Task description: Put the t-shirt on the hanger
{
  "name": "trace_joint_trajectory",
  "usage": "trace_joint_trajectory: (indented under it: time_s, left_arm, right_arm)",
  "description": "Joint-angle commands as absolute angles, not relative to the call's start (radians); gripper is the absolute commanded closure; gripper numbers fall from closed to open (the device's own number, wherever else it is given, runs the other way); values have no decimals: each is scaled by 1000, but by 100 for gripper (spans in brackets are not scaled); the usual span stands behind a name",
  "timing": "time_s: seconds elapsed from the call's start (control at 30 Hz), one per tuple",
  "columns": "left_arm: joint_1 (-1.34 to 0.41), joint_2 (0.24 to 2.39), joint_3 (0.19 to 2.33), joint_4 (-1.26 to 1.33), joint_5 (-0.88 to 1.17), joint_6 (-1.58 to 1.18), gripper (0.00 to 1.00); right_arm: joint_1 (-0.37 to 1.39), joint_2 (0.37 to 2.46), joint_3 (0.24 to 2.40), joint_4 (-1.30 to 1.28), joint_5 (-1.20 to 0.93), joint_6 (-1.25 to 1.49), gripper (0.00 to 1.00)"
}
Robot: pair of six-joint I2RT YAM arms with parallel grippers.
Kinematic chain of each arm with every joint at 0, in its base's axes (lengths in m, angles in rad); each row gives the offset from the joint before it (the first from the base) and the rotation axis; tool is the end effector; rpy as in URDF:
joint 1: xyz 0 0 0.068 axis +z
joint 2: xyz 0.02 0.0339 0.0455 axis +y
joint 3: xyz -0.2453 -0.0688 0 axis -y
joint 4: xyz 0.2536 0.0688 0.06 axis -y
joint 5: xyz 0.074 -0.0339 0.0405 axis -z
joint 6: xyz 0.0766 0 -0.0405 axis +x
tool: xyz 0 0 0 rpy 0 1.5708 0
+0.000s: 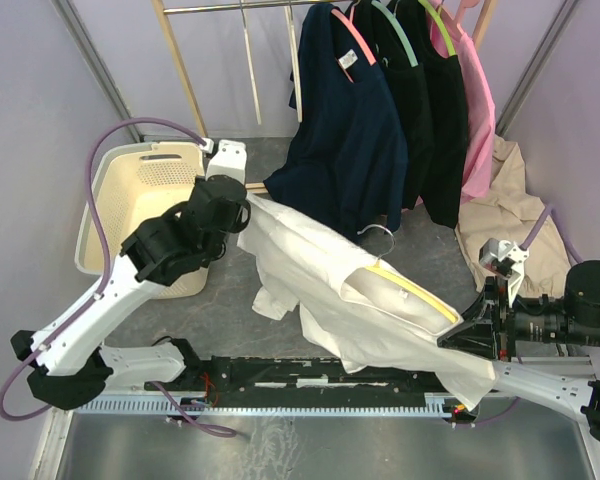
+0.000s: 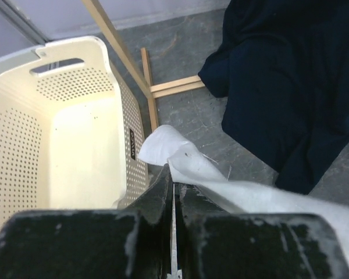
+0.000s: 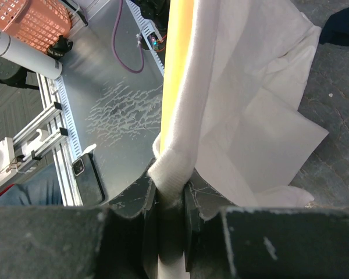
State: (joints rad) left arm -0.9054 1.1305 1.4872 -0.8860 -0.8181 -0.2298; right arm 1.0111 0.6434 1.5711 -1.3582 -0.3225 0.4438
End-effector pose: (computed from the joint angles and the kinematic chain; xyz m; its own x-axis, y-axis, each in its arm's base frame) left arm 0.1929 -0.1552 0.4164 -0.3374 0.1778 -0.9244 0.0739 0.9840 0.1622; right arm 0.0119 0.0646 0.4384 -0.6109 -0.2080 -0.7639 -0.7688 0.3862 0.5097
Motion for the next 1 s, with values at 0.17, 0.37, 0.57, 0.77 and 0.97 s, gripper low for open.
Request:
trace_joint_trajectory:
  time_s: [0.17, 0.37, 0.57, 0.77, 0.97]
  left_arm:
    - [-780, 1122, 1409, -869, -696, -269, 97]
    - [-758, 1084, 1370, -881, -689, -284, 97]
    - [-755, 1052, 1361, -895, -670, -296, 90]
    - [-756, 1022, 1360, -897, -664, -298, 60]
    - [-756, 999, 1367, -884, -652, -291, 53]
  right_arm:
    - [1010, 630, 1620, -1264, -309, 424, 99]
    - [1011, 615, 1640, -1243, -231, 417, 99]
    - [1010, 616, 1621, -1197, -164, 428, 99]
    - [1010, 635, 1571, -1146, -160, 437, 99]
    - [1011, 665, 1560, -1114, -154, 439, 99]
